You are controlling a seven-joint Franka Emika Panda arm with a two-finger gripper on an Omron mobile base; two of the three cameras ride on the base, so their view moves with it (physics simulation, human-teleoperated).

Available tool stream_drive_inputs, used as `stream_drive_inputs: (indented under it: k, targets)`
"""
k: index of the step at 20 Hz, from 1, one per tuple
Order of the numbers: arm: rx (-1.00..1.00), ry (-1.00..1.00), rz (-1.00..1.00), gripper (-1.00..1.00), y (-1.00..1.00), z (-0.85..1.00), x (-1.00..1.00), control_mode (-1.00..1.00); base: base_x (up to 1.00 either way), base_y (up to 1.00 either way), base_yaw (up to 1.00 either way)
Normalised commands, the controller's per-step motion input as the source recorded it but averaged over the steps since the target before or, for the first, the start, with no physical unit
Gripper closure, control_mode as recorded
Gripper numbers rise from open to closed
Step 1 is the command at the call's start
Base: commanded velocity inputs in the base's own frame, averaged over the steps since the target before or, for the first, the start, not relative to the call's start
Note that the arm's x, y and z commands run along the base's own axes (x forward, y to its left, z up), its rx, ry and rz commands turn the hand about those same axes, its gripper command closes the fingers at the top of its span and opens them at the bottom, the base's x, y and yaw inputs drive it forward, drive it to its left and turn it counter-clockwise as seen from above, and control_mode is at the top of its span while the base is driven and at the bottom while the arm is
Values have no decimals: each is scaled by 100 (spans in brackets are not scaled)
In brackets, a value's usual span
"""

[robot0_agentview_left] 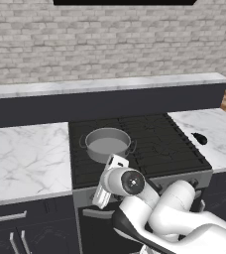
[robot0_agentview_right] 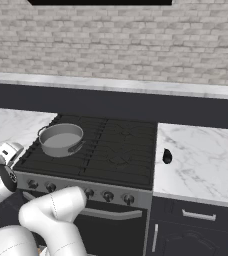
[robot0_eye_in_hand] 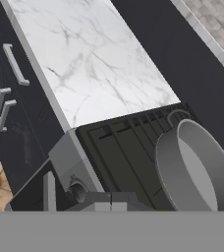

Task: Turn on the burner for the pot on the stove. Wait thirty seconds for the pot to heat up. Then add the eggplant to the pot.

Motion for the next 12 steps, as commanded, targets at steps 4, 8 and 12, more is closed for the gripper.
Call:
stream_drive_inputs:
  k: [4, 8, 12]
  targets:
    - [0, 0, 0, 100, 0, 0, 0, -100, 0, 0, 0]
    - [0, 0, 0, 100, 0, 0, 0, -100, 0, 0, 0]
    - [0, 0, 0, 100, 0, 0, 0, -100, 0, 0, 0]
